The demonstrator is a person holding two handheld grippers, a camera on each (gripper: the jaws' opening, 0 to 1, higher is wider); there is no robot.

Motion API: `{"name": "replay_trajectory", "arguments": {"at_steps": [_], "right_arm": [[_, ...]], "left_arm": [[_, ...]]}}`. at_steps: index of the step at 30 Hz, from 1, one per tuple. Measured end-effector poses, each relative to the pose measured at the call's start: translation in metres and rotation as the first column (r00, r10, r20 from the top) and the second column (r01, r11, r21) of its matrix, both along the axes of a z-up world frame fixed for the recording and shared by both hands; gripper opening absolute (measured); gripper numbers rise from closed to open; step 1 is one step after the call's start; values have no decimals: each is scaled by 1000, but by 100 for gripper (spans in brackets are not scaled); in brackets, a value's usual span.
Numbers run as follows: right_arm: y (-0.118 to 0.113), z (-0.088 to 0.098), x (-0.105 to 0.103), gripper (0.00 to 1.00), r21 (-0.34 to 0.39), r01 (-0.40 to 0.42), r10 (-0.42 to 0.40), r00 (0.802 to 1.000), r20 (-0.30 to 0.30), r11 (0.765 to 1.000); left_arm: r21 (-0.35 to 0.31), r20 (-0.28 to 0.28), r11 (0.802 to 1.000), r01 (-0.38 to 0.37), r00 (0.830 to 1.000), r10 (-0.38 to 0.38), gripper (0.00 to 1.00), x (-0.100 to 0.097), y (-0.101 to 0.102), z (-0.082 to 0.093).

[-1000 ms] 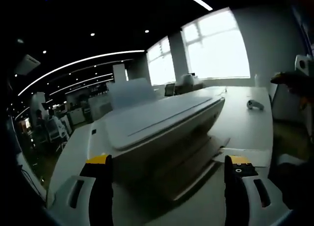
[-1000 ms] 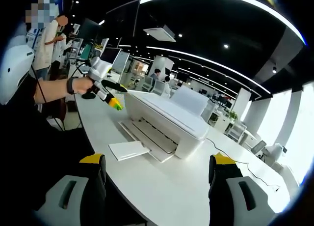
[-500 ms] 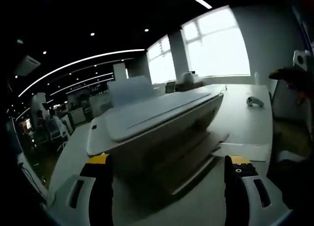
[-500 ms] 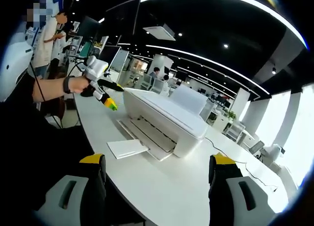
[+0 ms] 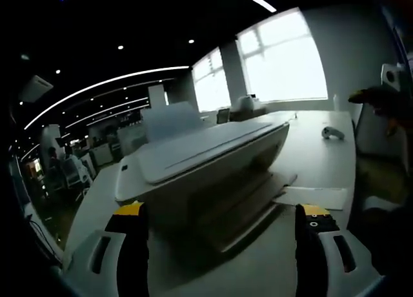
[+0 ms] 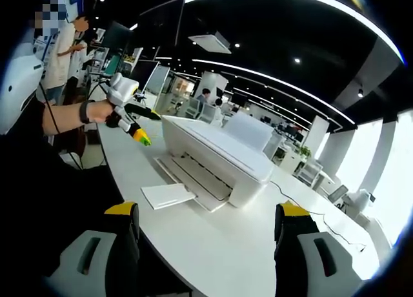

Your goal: Remove the paper from the printer output slot and place it on top of the printer

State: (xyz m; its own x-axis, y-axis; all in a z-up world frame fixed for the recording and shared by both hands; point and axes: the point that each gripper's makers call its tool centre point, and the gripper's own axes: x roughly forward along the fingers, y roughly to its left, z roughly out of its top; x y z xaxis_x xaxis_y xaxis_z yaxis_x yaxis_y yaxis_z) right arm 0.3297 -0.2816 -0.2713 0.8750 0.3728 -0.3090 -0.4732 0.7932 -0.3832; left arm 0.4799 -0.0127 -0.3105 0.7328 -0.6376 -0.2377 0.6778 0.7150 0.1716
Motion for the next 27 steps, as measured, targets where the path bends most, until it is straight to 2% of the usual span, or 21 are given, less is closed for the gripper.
{"name": "replay_trajectory", "arguments": {"at_steps": [20, 27], "right_arm": [[-1, 1, 1, 82, -1, 5, -5, 1000, 1, 1000], [-1, 0, 1, 82, 1, 6, -6, 1000, -1, 1000]], "left_arm": [[7, -5, 1000, 22, 1000, -22, 97, -20, 1, -1], [4, 7, 1000, 27, 1000, -27, 97, -27, 2, 5]]}}
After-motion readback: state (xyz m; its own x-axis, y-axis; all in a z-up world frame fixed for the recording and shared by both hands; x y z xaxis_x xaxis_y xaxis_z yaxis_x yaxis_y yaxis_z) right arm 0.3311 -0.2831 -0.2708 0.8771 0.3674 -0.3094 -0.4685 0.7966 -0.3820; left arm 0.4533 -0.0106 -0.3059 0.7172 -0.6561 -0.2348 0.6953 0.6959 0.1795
